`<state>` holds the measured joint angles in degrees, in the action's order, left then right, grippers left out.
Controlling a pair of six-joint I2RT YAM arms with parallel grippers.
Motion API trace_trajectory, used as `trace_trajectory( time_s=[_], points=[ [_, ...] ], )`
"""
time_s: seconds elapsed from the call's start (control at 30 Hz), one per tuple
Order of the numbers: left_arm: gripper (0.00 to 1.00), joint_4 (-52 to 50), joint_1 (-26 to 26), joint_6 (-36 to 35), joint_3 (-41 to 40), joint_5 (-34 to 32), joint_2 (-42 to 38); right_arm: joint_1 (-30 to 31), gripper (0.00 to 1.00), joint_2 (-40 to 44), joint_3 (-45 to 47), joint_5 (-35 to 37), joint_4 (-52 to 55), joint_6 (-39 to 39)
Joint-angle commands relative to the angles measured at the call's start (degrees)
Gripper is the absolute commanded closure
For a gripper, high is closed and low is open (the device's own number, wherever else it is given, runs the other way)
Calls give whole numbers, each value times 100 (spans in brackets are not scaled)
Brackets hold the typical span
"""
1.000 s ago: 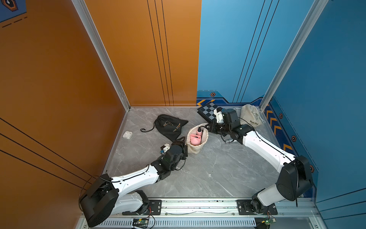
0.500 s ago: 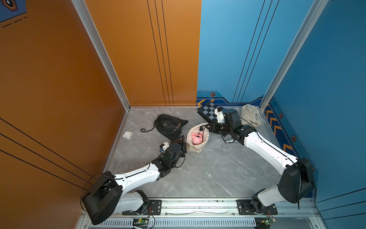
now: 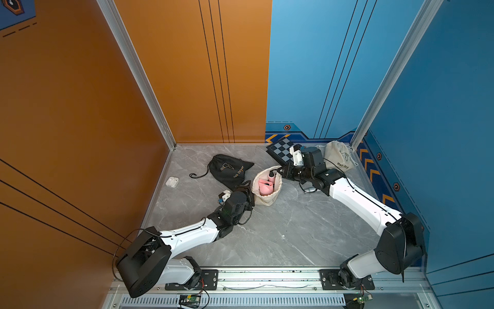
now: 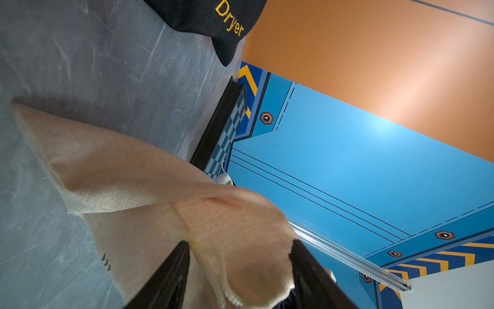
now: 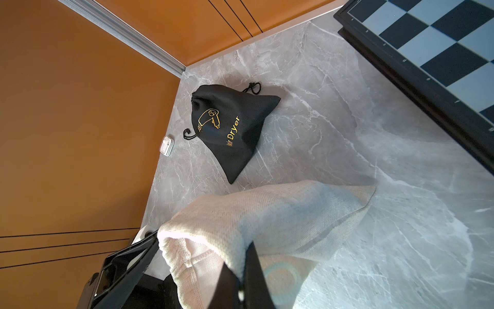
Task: Pack away hair dryers
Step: Pull the drawstrings on both sides of the drawstring bag.
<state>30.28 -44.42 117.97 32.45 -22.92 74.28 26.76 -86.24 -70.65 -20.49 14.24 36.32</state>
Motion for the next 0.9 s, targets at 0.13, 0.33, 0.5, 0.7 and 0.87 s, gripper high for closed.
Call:
trace_trajectory(
  time_s=[0.13,0.33,0.5,0.7,0.87],
  points=[
    [36,45,-207,56,-171,19,-153,-53,100,169,19,8,-291,50],
    [35,86,-268,232,-314,-25,-46,-48,100,169,24,-7,-308,60],
    [35,345,-187,286,-331,-67,134,-42,100,177,22,-8,-309,69],
    [39,740,7,230,-169,31,414,-40,100,195,43,1,-312,76],
    [52,1021,179,236,-175,38,557,-48,100,212,52,4,-300,83]
  ],
)
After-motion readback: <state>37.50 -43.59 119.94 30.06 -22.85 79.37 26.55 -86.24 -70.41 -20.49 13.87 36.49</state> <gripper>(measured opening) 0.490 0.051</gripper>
